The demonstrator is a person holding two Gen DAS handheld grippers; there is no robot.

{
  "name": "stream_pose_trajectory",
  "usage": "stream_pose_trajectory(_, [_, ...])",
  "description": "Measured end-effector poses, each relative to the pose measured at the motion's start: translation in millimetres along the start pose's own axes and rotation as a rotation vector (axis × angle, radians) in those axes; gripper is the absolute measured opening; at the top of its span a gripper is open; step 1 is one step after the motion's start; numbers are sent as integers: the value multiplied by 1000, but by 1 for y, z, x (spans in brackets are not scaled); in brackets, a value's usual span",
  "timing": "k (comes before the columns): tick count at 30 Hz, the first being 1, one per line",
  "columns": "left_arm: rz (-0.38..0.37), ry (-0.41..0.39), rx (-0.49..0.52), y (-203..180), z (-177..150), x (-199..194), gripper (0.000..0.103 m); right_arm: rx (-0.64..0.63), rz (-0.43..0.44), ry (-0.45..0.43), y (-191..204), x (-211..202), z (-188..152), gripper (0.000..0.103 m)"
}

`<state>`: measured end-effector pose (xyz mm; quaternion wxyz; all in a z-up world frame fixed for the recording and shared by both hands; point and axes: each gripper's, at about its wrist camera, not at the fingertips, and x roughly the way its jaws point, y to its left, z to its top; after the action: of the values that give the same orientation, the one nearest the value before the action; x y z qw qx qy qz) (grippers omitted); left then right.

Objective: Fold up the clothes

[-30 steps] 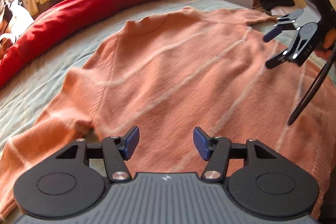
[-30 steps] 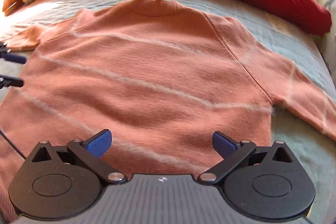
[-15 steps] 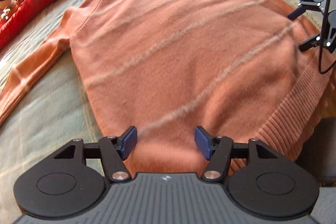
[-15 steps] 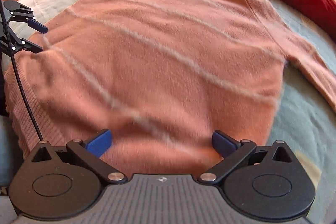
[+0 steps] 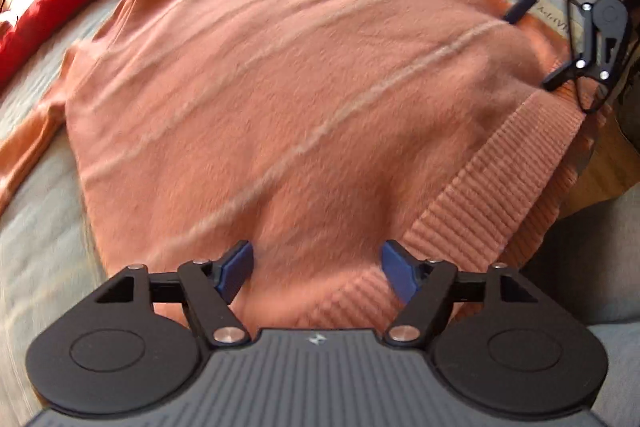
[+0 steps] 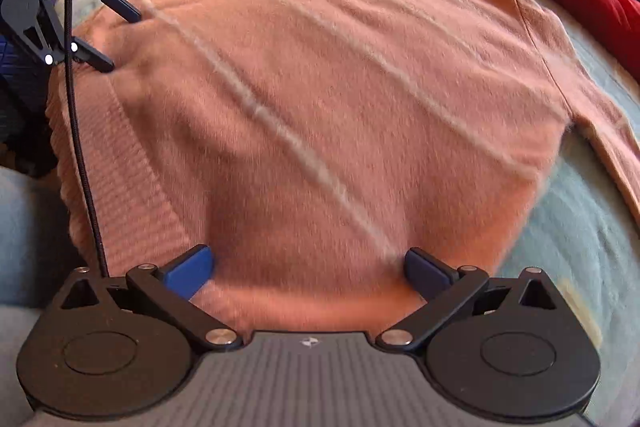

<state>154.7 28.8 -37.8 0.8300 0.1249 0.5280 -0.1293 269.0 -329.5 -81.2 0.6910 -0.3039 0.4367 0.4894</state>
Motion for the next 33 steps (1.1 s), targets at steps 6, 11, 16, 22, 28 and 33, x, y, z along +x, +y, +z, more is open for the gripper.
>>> stream_pose_trajectory(6, [24, 13, 12, 8, 30, -20, 71, 1, 6, 32, -4, -16, 23, 103])
stream_pose_trajectory(11, [32, -178, 55, 17, 84, 1, 72, 8, -41, -155, -15, 8, 81, 103])
stream_pose_trajectory(16, [44, -234, 71, 40, 114, 44, 72, 61, -65, -180, -49, 48, 103, 103])
stream_pose_trajectory(22, [16, -83, -160, 80, 65, 51, 79, 211, -78, -125, -70, 30, 57, 103])
stream_pose_trajectory(28, [34, -136, -213, 95, 97, 37, 76, 302, -119, -161, -81, 15, 90, 103])
stream_pose_trajectory(33, [48, -305, -159, 116, 162, 60, 77, 324, -117, -326, -115, 42, 159, 103])
